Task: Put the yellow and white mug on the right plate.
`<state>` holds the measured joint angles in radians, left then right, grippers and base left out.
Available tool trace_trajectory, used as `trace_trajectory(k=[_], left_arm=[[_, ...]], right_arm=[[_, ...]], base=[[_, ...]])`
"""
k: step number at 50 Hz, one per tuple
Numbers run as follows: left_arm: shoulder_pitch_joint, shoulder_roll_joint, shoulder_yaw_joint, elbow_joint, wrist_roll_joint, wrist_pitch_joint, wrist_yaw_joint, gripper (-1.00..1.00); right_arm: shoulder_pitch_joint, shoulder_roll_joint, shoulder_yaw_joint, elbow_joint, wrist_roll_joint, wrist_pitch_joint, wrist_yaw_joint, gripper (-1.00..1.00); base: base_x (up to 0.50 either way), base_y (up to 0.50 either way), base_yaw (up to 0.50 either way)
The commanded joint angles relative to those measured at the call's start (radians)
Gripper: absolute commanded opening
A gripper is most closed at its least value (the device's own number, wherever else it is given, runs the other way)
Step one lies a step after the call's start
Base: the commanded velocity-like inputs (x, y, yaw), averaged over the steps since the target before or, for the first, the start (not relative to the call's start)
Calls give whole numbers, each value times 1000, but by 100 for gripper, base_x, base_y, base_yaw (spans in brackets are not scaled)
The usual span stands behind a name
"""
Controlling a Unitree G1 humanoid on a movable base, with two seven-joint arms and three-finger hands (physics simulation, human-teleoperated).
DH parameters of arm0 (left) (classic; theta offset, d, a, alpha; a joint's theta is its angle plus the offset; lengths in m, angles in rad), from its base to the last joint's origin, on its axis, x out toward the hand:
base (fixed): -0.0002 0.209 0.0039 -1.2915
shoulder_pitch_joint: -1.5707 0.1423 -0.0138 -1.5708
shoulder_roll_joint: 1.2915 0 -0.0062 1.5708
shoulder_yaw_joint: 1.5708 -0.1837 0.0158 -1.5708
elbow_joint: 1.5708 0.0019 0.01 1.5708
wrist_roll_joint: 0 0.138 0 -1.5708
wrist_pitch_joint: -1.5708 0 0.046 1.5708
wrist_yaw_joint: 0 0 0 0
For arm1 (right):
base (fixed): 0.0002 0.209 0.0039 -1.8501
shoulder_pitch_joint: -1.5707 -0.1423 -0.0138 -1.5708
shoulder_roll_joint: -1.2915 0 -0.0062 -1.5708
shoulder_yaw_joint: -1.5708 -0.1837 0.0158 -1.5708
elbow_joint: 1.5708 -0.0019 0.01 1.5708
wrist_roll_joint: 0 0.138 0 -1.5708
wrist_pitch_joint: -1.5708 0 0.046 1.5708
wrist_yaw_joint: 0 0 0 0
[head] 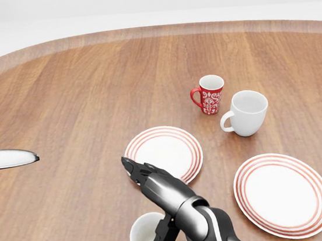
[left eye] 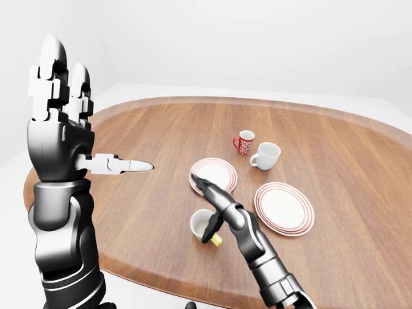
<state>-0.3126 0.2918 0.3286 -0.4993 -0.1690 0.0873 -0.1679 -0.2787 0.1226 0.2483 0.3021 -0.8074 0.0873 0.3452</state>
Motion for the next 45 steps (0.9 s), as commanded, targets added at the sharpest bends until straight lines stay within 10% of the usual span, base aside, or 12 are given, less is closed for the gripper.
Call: trace_trajectory(k=[1,45], left_arm=[[0,1,2,0,-1,0,-1,100],[2,-2,-1,-2,2,0,-3,100]], right_arm=[[-10,-1,-7,73,-2,0,-34,100],[-155,3,-46,363,-47,0,-148,100]], base=[[0,0,0],[0,0,0]])
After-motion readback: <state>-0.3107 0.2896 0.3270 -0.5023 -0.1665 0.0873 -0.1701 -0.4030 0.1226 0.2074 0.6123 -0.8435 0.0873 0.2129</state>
